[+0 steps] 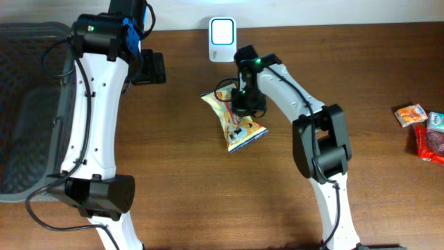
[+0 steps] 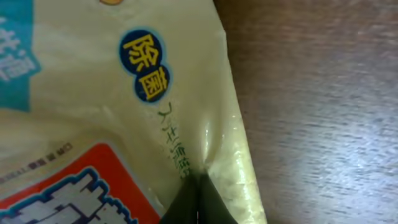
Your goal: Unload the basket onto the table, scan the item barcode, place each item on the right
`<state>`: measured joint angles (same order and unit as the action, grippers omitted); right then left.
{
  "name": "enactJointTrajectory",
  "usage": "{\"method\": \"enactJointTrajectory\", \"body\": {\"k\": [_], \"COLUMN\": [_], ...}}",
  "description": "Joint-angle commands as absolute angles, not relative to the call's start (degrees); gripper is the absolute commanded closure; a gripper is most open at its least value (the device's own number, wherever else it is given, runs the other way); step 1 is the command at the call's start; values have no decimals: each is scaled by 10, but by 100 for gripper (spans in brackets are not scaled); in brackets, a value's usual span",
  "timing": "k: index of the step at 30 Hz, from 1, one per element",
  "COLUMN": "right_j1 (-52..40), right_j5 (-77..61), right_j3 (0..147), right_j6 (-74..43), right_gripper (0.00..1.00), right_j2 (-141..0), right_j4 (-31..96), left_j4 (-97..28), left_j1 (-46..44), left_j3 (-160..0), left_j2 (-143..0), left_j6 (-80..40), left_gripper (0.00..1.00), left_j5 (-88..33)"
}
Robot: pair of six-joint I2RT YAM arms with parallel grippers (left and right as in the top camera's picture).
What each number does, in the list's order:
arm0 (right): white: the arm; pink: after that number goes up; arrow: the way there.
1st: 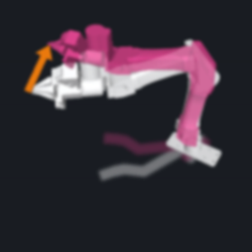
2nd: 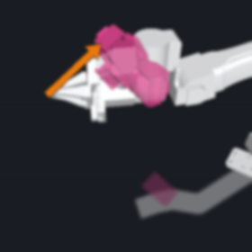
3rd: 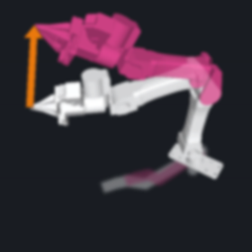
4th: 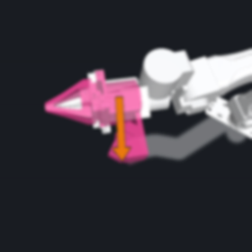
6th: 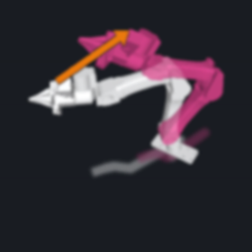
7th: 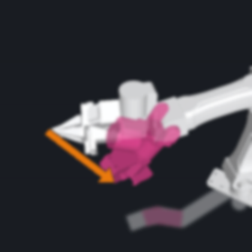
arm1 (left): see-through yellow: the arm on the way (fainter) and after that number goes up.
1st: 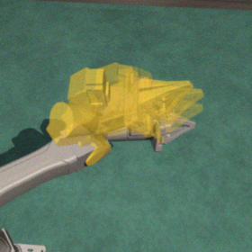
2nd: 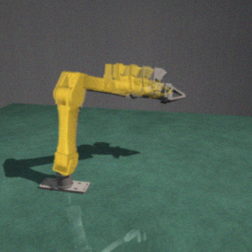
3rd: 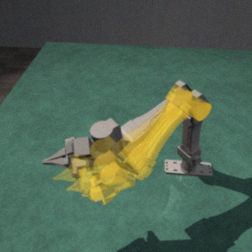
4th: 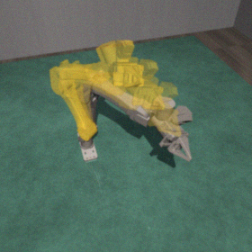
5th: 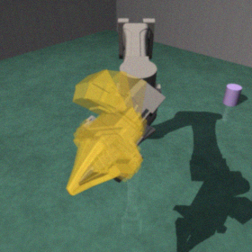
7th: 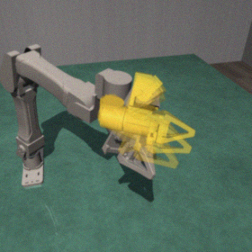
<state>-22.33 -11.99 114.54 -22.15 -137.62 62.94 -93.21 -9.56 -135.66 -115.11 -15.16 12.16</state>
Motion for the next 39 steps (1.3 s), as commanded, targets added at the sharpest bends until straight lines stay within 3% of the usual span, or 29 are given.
{"method": "enactJointTrajectory", "body": {"k": [1,7,9,23,26,30,31,34,39], "right_j1": [-229,-216,-222,-248,-232,-213,-213,-230,-268], "right_j5": [-83,-111,-156,-144,-144,-144,-144,-143,-144], "right_j3": [1164,1360,1359,1203,1286,1468,1476,1430,1259], "right_j6": [-228,-228,-177,-187,-187,-137,-127,-111,-112], "right_gripper": [96,96,96,96,96,96,87,96,96], "right_j2": [-1380,-1352,-1358,-1425,-1403,-1399,-1399,-1400,-1401], "right_j4": [668,792,784,628,693,910,943,971,883], "left_j4": [-931,-931,-931,-931,-931,-931,-931,-931,-931], "left_j1": [-95,-95,-95,-95,-95,-95,-95,-95,-95], "left_j3": [-1360,-1360,-1360,-1360,-1360,-1360,-1360,-1360,-1360], "left_j2": [-1151,-1151,-1151,-1151,-1151,-1151,-1151,-1151,-1151], "left_j6": [-149,-149,-149,-149,-149,-149,-149,-149,-149], "left_gripper": [1,1,1,1,1,1,1,1,1], "left_j5": [118,118,118,118,118,118,118,118,118]}}
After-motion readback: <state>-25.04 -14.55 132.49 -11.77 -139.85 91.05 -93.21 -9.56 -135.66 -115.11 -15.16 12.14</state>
